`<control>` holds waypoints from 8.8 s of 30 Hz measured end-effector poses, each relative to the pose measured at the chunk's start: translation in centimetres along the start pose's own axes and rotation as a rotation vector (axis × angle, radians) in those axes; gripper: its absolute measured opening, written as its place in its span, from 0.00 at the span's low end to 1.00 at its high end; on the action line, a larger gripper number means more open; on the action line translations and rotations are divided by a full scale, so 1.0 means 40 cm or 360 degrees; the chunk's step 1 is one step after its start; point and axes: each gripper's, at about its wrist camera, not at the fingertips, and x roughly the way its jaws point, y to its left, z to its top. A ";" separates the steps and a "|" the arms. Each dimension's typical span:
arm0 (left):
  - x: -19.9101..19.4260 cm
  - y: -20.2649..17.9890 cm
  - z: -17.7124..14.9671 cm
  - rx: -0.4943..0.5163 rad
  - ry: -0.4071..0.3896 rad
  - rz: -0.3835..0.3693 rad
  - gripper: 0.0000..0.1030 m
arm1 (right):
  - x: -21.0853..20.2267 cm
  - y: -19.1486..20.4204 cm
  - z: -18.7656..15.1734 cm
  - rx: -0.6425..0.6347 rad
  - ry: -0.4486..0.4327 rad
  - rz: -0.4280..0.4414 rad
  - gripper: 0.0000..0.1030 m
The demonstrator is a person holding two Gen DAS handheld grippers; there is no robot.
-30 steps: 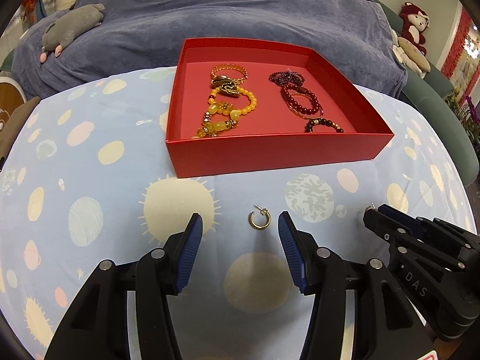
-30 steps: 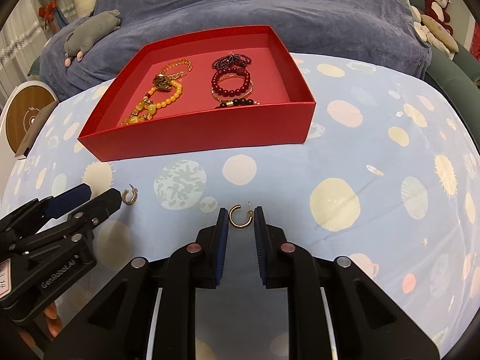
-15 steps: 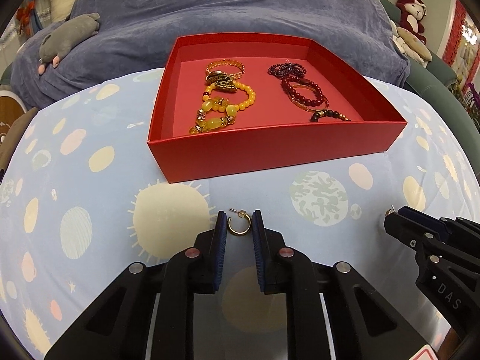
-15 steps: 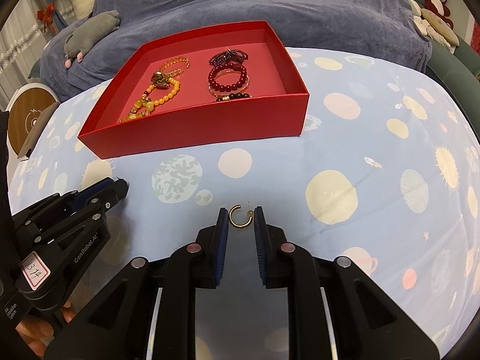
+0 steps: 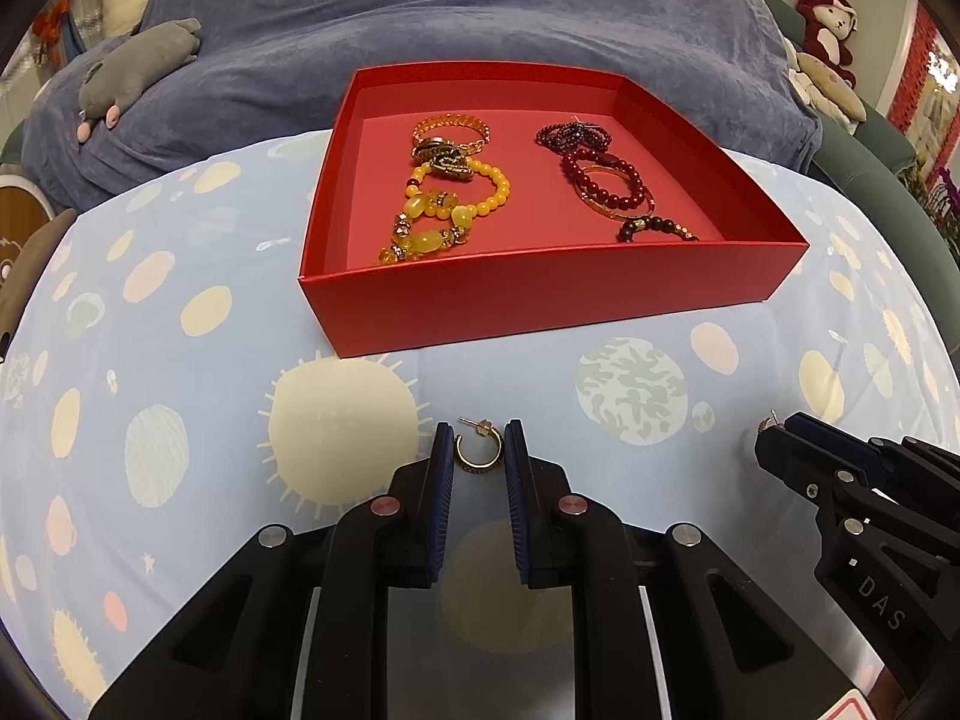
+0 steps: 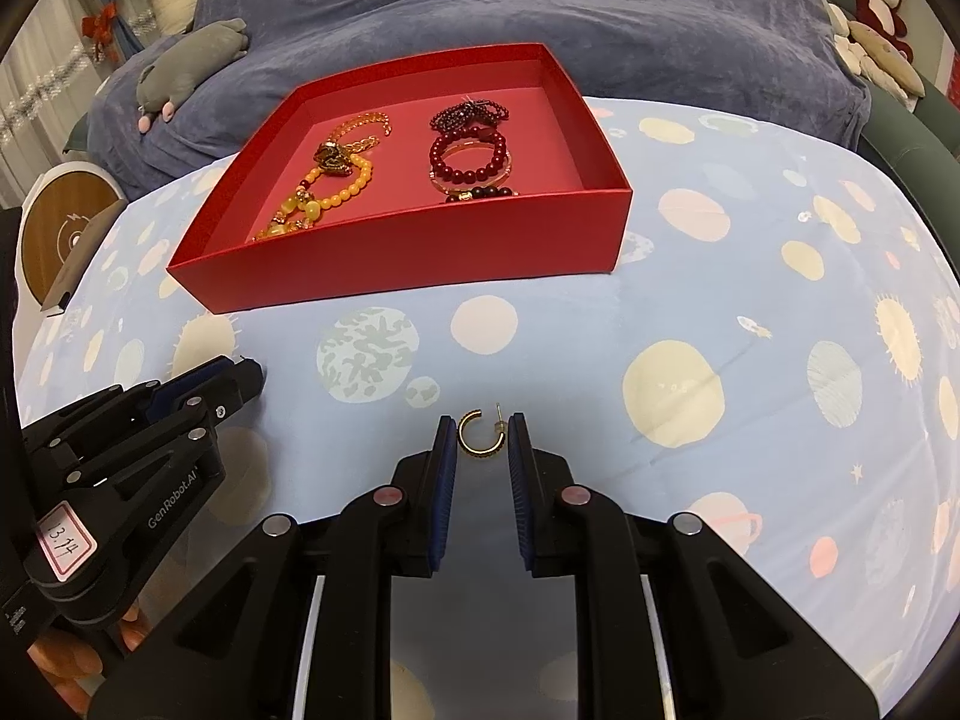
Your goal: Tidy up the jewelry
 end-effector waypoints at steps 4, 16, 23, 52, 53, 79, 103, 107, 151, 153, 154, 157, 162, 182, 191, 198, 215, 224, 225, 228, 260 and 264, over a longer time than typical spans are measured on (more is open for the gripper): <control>-0.018 -0.008 0.003 0.0002 -0.0019 -0.0007 0.14 | -0.016 0.012 0.005 -0.0003 -0.0025 0.0026 0.17; -0.079 0.002 0.024 -0.0014 -0.0097 -0.0038 0.14 | -0.053 0.046 0.027 -0.0017 -0.0092 0.0087 0.17; -0.113 0.024 0.052 -0.0052 -0.0153 -0.0054 0.14 | -0.067 0.078 0.057 -0.0026 -0.0133 0.0136 0.16; -0.041 0.035 0.294 -0.0047 -0.0310 0.0038 0.14 | -0.011 0.036 0.322 -0.0144 -0.0329 0.0105 0.17; -0.032 0.034 0.301 -0.0048 -0.0309 0.0043 0.14 | -0.003 0.034 0.328 -0.0144 -0.0326 0.0104 0.17; 0.093 0.061 0.368 -0.0057 -0.0266 0.0107 0.14 | 0.140 0.023 0.406 -0.0116 -0.0289 0.0044 0.17; 0.161 0.053 0.387 -0.0060 -0.0208 0.0117 0.14 | 0.223 0.016 0.415 -0.0102 -0.0220 0.0006 0.17; 0.160 0.048 0.389 -0.0049 -0.0215 0.0125 0.15 | 0.223 0.015 0.414 -0.0101 -0.0215 0.0003 0.18; -0.176 0.020 0.117 -0.0058 -0.0255 0.0142 0.38 | -0.138 0.070 0.116 -0.0097 -0.0324 -0.0034 0.54; -0.172 0.016 0.111 -0.0056 -0.0247 0.0148 0.39 | -0.138 0.075 0.112 -0.0105 -0.0332 -0.0046 0.55; -0.170 0.015 0.108 -0.0053 -0.0246 0.0160 0.41 | -0.138 0.075 0.111 -0.0101 -0.0337 -0.0055 0.56; -0.167 0.021 0.102 -0.0070 -0.0244 0.0193 0.48 | -0.135 0.069 0.114 -0.0070 -0.0336 -0.0055 0.59; -0.166 0.020 0.097 -0.0076 -0.0245 0.0208 0.50 | -0.141 0.066 0.109 -0.0068 -0.0356 -0.0081 0.63; -0.184 0.011 0.079 -0.0133 -0.0380 0.0242 0.68 | -0.149 0.009 0.089 0.0029 -0.0388 -0.0159 0.91; -0.180 0.014 0.081 -0.0186 -0.0280 0.0316 0.81 | -0.153 0.010 0.082 -0.0009 -0.0389 -0.0168 0.91; -0.182 0.004 0.079 -0.0133 -0.0303 0.0306 0.82 | -0.158 0.002 0.081 0.0005 -0.0390 -0.0162 0.91; -0.176 -0.001 0.076 -0.0116 -0.0262 0.0270 0.86 | -0.159 -0.013 0.077 0.0028 -0.0381 -0.0148 0.91; -0.173 -0.001 0.075 -0.0105 -0.0248 0.0272 0.86 | -0.160 -0.014 0.077 0.0022 -0.0381 -0.0147 0.91; -0.174 -0.001 0.074 -0.0101 -0.0251 0.0274 0.86 | -0.160 -0.014 0.077 0.0022 -0.0381 -0.0146 0.91; -0.174 -0.005 0.075 -0.0087 -0.0257 0.0287 0.86 | -0.160 -0.014 0.077 0.0019 -0.0383 -0.0148 0.91; -0.173 -0.002 0.074 -0.0077 -0.0230 0.0266 0.86 | -0.160 -0.021 0.078 0.0021 -0.0382 -0.0152 0.91; -0.175 -0.002 0.073 -0.0073 -0.0242 0.0277 0.86 | -0.160 -0.023 0.077 0.0021 -0.0383 -0.0152 0.91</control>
